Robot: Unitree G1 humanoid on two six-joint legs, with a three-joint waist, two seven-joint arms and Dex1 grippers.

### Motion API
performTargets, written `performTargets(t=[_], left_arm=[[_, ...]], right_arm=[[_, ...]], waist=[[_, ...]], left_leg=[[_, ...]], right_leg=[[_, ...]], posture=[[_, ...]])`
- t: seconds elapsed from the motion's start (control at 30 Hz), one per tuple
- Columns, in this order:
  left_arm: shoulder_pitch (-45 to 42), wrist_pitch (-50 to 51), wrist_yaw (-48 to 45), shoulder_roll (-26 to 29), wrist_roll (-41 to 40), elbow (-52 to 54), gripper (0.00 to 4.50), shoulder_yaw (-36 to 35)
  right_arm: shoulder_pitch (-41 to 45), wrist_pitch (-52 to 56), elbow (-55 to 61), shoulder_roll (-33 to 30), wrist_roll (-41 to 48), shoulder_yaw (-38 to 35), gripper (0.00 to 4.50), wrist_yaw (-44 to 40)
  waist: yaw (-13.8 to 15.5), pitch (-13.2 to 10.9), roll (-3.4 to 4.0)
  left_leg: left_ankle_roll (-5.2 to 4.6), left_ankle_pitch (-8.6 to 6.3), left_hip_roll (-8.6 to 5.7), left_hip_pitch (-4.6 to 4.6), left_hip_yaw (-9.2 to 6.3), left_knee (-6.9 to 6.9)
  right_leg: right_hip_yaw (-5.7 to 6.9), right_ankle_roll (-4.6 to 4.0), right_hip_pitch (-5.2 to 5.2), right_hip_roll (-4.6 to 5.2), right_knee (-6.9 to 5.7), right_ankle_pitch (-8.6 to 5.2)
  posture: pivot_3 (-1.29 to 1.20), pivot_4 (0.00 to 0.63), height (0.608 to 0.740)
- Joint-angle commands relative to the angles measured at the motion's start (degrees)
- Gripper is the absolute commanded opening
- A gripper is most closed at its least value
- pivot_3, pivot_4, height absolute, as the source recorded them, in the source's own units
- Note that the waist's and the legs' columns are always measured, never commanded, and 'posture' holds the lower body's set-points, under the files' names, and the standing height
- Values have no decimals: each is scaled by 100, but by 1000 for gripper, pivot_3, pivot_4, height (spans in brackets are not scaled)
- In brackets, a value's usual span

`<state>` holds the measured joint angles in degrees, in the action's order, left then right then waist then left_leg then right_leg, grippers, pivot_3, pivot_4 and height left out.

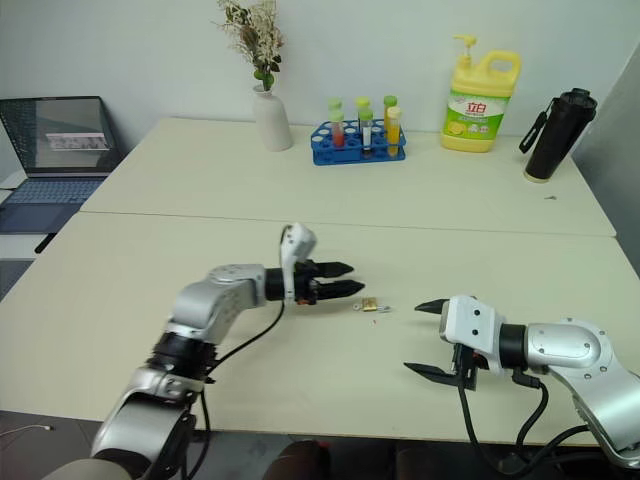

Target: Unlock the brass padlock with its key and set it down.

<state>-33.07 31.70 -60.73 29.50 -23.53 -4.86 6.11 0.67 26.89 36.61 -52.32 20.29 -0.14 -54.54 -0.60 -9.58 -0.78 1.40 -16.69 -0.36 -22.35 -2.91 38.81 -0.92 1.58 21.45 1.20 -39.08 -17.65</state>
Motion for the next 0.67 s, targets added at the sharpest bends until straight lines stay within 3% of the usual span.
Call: performTargets(t=[0.03, 0.27, 0.43, 0.67], left_arm=[[337, -629, -6, 717, 346, 478, 3221, -435], [1418, -1222, -106, 1574, 614, 1271, 3221, -709], [1879, -971, -97, 1709, 216, 1742, 3221, -1067], [2068, -1305, -168, 1766, 421, 1871, 3221, -879]], right_arm=[[74, 87, -25, 7, 123, -221, 4500, 57], [489, 666, -389, -133, 720, -517, 4500, -213], [764, 600, -735, -404, 774, -490, 4500, -591], [946, 281, -929, -410, 546, -184, 4500, -782]], waist=[[-21, 0, 1], [89, -1, 0], [75, -2, 2], [52, -2, 2]], left_leg=[[0, 0, 0, 5, -1, -3], [-27, -15, -7, 1, -8, 4], [-28, -16, -6, -3, -8, 2], [-29, -16, -5, -1, -9, 0]], right_leg=[[-2, 0, -2, 0, 0, 0], [6, 1, -9, 8, 7, 1], [6, -1, -5, 7, 8, 1], [8, -1, -5, 5, 5, 1]], posture=[[0, 150, 740], [0, 150, 740], [0, 150, 740], [0, 150, 740]])
